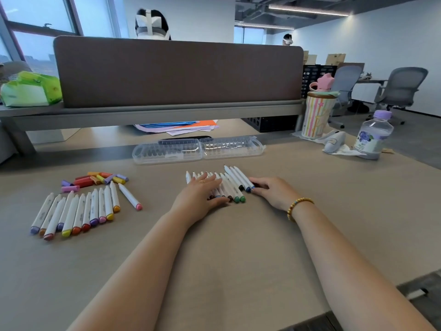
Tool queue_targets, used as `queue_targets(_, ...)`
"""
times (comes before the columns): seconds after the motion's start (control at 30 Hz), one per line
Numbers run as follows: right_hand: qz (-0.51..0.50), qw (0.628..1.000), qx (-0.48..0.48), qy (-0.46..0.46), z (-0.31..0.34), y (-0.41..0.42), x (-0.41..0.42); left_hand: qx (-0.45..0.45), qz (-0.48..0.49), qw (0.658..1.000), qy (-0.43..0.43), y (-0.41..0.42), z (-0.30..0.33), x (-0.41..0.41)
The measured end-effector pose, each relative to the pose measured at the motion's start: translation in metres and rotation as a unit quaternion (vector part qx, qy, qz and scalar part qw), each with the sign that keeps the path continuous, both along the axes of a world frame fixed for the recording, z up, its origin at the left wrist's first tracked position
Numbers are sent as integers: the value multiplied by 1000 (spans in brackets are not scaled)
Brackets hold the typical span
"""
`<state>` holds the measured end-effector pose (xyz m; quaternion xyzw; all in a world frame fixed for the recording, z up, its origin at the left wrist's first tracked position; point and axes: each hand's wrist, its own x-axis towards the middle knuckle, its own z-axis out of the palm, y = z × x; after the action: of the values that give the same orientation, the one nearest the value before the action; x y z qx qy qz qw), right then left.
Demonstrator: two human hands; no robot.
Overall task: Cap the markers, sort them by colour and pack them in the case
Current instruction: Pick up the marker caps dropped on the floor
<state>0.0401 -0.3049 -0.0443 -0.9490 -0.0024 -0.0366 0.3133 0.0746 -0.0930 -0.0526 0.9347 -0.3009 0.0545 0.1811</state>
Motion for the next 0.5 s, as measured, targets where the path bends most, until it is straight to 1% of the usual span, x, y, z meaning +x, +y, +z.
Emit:
queue_targets(0.1, -32, 999, 21, -25, -3, 4, -5, -34, 4, 999, -22, -12, 3, -13)
queue_targets(0.2, -99, 985, 124, -60, -1, -4, -18, -95, 0, 994, -50, -39, 12, -29)
queue_targets(0.27, -126, 973, 171, -92, 3, -19, -39, -124, -10, 990, -63, -67, 21, -39)
queue_targets(0.4, -184, 958, 162, -150, 16, -78, -99, -162, -53, 983, -73, -147, 37, -70)
queue_targets(0.5, -255, 931, 173, -195, 22, -137, -157, -175, -110, 977, -58, -217, 41, -110)
